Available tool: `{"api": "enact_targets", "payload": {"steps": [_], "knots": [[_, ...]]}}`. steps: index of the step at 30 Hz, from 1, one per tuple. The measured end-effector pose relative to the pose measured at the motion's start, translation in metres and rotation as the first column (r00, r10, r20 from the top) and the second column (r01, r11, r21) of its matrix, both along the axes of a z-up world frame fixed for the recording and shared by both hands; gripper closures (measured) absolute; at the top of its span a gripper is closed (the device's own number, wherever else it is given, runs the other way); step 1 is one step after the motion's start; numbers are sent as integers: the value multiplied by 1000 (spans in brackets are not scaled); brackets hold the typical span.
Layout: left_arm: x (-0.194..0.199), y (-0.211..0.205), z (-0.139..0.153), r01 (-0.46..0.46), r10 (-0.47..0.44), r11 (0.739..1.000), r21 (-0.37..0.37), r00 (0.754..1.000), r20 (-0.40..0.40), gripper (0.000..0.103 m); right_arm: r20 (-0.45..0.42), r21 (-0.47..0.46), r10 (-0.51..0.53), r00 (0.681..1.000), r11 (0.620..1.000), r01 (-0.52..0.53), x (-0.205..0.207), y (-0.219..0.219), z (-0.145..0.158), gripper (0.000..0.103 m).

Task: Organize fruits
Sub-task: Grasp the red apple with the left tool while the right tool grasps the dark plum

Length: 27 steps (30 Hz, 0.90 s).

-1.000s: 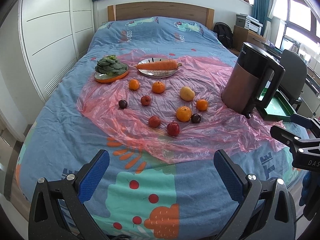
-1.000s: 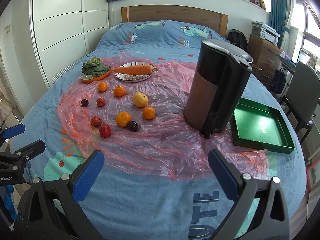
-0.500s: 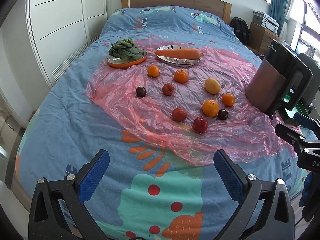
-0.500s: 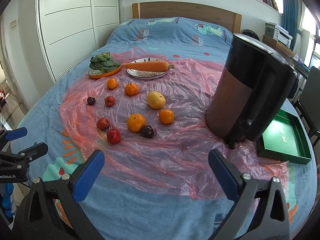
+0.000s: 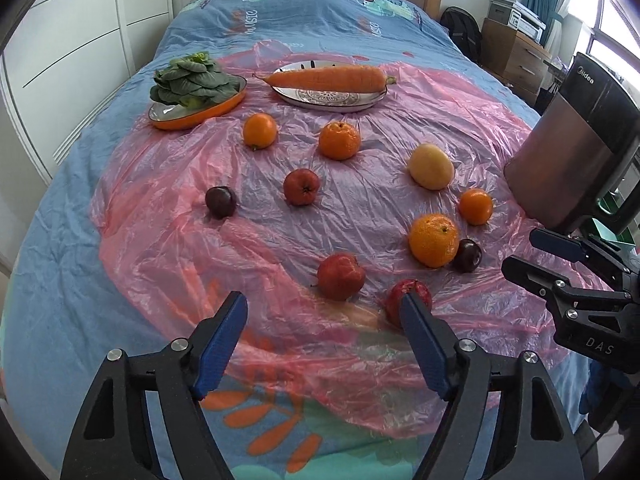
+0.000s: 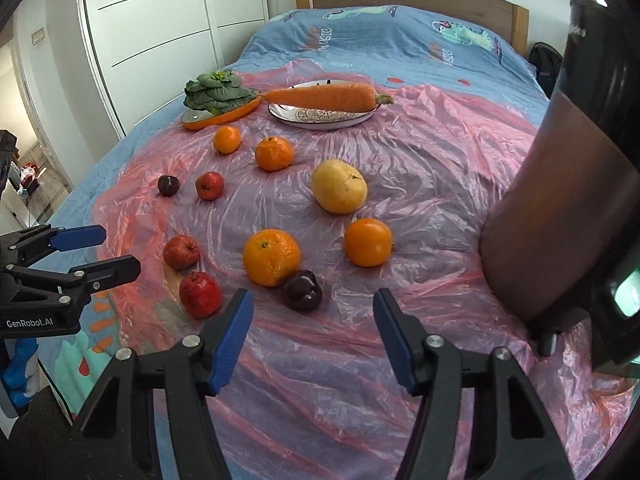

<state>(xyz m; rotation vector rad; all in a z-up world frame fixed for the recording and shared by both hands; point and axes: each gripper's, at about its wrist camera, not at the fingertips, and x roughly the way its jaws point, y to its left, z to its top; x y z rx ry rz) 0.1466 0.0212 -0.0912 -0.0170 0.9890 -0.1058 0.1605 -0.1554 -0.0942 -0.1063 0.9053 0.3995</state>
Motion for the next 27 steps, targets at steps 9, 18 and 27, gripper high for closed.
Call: {"api": "enact_targets", "payload": {"steps": [9,18,27], "knots": [[38,-4,-32,54,-56,998,-24,987,-152,52,-126,15,55,991,998,-53,35,14,-28,50],[57,-7,-30,85,-87,996,-16,972,-219,57,-214,-14,86,973,996,-92,47,26,-38,64],[63,-17,-40,116,-106,993,27,964,-244,66,-224,-92,118,967,986,-142,49,33,-47,96]]}}
